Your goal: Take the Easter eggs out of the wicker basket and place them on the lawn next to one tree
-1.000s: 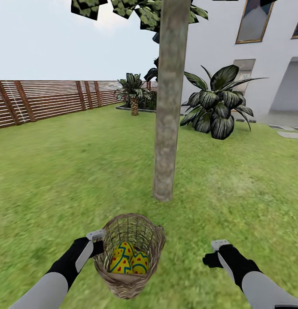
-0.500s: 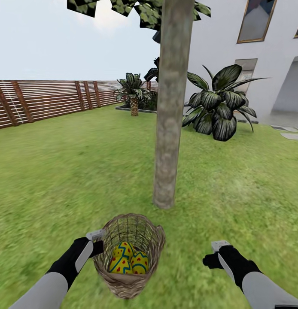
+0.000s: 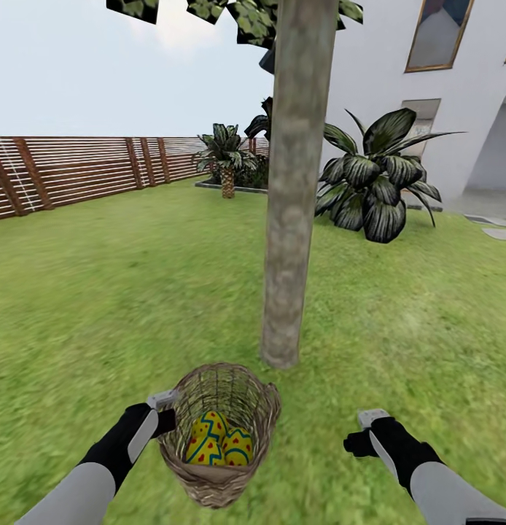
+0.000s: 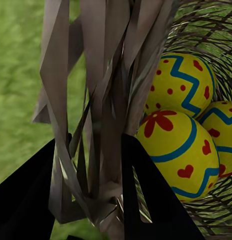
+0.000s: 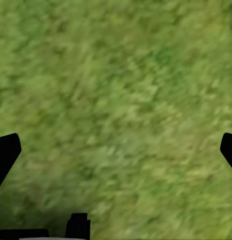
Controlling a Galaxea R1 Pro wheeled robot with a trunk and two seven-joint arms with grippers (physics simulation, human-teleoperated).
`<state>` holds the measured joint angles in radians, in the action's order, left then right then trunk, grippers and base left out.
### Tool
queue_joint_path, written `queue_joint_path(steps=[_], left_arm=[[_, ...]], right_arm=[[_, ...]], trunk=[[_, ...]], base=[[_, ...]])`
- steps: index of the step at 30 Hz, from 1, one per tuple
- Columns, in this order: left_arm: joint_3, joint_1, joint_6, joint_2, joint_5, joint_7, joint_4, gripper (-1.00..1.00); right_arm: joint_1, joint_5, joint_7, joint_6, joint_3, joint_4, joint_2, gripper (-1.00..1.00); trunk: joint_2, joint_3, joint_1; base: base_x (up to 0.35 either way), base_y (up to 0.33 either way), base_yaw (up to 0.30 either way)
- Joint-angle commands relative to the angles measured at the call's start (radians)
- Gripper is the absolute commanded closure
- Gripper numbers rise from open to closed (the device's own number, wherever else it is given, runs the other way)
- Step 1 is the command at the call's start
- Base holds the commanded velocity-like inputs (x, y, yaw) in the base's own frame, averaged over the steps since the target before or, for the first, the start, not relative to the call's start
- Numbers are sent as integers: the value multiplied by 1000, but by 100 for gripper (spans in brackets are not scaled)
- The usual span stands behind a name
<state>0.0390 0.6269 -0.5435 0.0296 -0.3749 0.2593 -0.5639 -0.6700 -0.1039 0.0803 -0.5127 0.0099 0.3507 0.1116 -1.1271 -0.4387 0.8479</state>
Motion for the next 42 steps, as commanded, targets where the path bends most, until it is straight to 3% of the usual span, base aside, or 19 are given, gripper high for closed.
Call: queue_joint_path(steps=[1,29,35,42], left_arm=[[4,1,-3,1,-13,8,-2,100],[4,1,-1,2,-13,8,-3,100],[4,1,-1,3,-12,8,-4,100],[4,1,-1,2,-12,8,-3,100]], right_arm=[[0,-11,7,-6,1,1,0,-100],[1,-11,7,-1,1,1,-3,-100],[1,-11,7,-1,1,1,-3,-100],[1,-11,7,-1,1,1,-3,-100]], trunk=[[-1,-1,1],[-1,-1,1],[-1,-1,1],[-50,-23,27]], base=[[324,0,0],[323,0,0],[29,0,0],[0,0,0]])
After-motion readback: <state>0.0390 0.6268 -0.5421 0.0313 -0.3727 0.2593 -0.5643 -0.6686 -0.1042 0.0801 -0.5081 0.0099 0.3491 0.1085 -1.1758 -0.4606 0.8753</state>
